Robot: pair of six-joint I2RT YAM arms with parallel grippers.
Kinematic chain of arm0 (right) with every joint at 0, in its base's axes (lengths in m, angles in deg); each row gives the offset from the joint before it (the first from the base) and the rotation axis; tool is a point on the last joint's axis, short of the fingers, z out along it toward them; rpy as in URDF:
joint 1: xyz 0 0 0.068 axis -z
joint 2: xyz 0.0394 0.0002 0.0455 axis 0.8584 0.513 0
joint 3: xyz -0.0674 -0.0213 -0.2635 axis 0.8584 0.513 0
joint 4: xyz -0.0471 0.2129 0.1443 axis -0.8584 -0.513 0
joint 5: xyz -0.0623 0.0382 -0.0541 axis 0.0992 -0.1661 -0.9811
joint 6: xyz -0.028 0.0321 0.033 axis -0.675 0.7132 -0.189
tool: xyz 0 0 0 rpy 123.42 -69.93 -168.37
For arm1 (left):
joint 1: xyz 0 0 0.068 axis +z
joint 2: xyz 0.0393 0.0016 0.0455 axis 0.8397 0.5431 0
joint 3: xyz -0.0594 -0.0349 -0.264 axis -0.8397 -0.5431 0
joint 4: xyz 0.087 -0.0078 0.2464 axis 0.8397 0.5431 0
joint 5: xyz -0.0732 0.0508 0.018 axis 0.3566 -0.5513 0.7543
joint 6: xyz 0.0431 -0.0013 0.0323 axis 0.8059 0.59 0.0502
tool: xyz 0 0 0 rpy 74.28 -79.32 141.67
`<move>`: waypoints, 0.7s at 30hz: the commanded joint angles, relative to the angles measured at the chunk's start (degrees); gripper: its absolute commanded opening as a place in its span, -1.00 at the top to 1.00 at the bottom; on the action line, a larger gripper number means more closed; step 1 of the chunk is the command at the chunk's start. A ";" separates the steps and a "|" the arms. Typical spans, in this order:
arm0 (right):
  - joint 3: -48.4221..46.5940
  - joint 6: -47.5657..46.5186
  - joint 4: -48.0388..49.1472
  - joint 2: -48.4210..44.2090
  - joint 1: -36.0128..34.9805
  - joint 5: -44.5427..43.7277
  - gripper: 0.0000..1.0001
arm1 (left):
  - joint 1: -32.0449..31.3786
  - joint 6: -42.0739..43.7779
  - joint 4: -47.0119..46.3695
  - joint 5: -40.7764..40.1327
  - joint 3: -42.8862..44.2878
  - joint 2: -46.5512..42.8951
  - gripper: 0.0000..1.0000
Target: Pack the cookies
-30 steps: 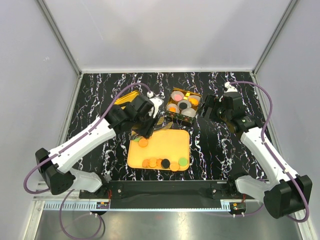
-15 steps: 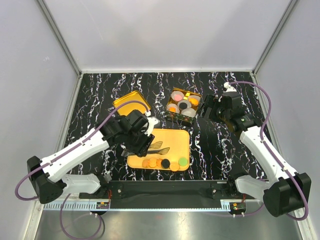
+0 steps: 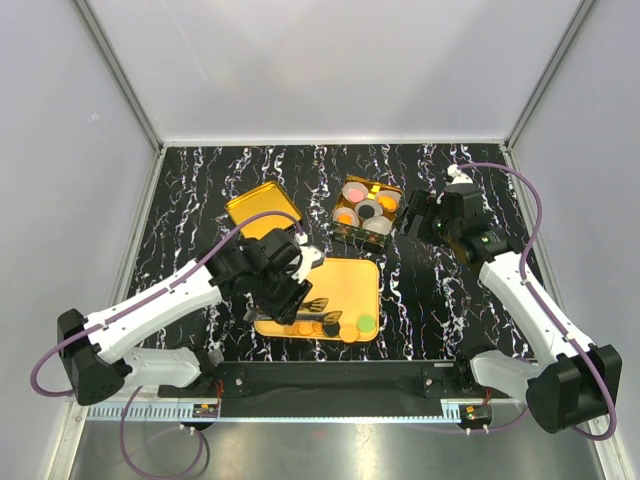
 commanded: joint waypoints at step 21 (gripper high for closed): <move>0.25 0.08 2.51 -0.42 -0.34 0.13 -0.99 | -2.45 -0.53 -2.42 2.45 -0.44 2.37 0.10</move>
